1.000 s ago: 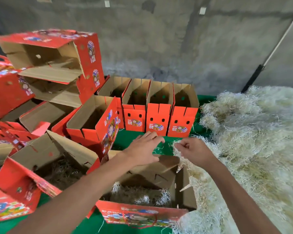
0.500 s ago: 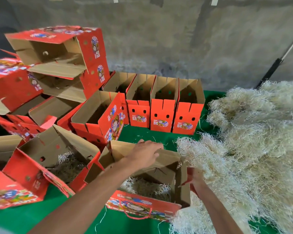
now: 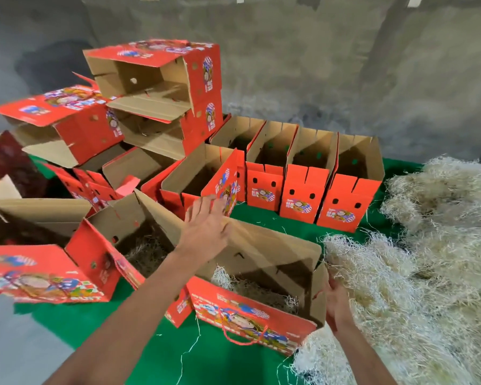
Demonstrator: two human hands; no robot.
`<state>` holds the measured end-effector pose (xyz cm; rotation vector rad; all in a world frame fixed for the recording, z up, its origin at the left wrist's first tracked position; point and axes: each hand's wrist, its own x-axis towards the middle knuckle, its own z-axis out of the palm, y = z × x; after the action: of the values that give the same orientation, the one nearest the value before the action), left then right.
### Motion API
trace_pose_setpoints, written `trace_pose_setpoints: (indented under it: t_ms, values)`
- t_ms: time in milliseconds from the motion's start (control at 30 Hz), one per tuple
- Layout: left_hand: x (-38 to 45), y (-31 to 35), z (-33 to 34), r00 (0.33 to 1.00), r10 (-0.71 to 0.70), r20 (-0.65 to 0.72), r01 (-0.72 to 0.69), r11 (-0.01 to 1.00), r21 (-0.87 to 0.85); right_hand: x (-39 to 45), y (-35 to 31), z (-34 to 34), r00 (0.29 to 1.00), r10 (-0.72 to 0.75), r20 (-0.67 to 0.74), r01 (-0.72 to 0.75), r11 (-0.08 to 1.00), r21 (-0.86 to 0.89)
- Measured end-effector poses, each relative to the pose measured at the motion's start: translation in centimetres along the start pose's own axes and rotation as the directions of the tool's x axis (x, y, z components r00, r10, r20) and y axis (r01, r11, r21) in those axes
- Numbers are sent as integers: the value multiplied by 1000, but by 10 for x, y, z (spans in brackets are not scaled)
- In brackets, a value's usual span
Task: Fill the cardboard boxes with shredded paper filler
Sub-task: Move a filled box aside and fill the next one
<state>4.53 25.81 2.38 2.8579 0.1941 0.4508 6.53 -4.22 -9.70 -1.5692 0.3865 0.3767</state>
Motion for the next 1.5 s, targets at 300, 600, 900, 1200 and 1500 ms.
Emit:
trace_pose_setpoints:
  t_ms: [300, 600, 900, 1200, 1500]
  values:
    - [-15, -50, -20, 853, -469, 229, 511, 840, -184, -12, -9, 21, 996, -73, -53, 73, 997, 4]
    - [-29, -67, -19, 818, -315, 482, 484, 830, -277, -24, -14, 26, 996, -37, -81, 37, 999, 1]
    - [-36, -83, -8, 829, -196, 524, 434, 817, -380, -24, -10, 27, 994, -47, -100, 45, 999, -26]
    - [-18, -71, 8, 804, -496, 328, 594, 634, -495, -24, -10, 31, 991, -113, -71, 106, 991, -84]
    - [-5, -28, 19, 874, -448, 189, 486, 804, -342, -24, -1, 48, 925, -331, -187, 206, 850, -485]
